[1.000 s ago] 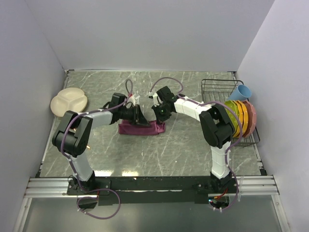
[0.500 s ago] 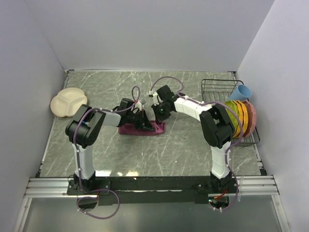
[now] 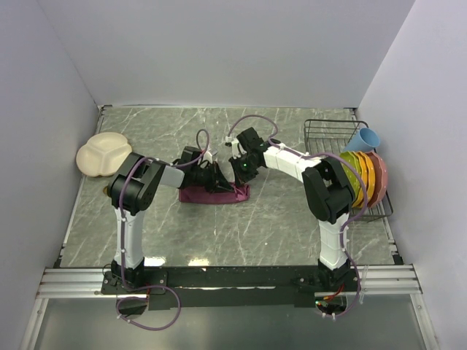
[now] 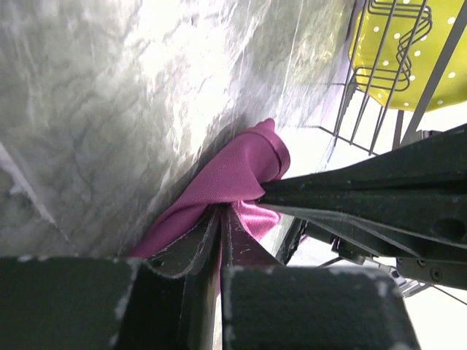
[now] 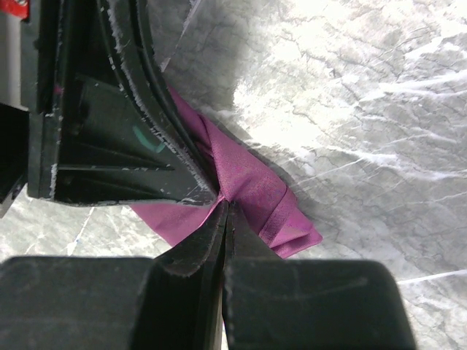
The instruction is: Fold the napkin into a case and place the utensils inside
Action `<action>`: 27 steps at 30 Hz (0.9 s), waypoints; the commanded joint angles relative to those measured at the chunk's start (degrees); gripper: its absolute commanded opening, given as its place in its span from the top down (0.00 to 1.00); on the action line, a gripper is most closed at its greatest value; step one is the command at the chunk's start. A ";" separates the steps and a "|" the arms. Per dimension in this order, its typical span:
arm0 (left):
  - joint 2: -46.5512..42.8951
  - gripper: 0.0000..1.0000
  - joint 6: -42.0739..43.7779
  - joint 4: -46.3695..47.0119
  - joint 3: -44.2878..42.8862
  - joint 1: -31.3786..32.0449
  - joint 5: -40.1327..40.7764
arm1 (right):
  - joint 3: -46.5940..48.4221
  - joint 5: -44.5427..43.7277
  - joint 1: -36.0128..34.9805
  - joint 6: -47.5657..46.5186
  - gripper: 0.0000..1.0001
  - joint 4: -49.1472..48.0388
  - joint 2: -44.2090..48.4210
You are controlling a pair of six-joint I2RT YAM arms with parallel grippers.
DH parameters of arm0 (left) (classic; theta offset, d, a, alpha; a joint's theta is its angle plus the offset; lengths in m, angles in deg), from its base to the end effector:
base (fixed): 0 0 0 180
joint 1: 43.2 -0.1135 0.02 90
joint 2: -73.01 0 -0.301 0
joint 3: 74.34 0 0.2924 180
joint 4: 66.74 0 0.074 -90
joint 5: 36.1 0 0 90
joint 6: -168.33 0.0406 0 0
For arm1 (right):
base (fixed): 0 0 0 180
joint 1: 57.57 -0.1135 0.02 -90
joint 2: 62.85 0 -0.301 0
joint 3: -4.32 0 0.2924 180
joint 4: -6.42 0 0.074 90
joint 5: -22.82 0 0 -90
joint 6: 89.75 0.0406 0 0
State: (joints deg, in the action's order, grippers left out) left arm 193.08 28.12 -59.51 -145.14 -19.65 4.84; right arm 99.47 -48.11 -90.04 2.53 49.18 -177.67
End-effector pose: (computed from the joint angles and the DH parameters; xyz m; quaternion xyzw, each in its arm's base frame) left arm 0.3877 -0.2024 0.0850 -0.0275 0.8477 -0.5253 0.0681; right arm 0.3925 0.2655 0.1887 -0.2875 0.9145 0.2237 0.1762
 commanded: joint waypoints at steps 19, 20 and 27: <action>2.45 0.91 2.23 -4.66 -4.41 -0.35 1.60 | 5.02 1.86 1.44 4.48 1.00 6.00 -5.84; 2.19 0.91 2.40 -4.40 -4.32 -0.35 1.07 | 5.20 1.33 1.44 4.57 1.00 6.00 -6.20; -3.69 0.86 2.84 -1.23 -2.83 -0.44 -2.44 | 8.45 -1.14 1.44 4.57 1.00 7.93 -10.24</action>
State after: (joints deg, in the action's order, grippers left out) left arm 194.48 29.56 -62.99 -148.50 -19.84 3.46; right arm 106.14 -44.92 -88.44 7.06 55.63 -184.80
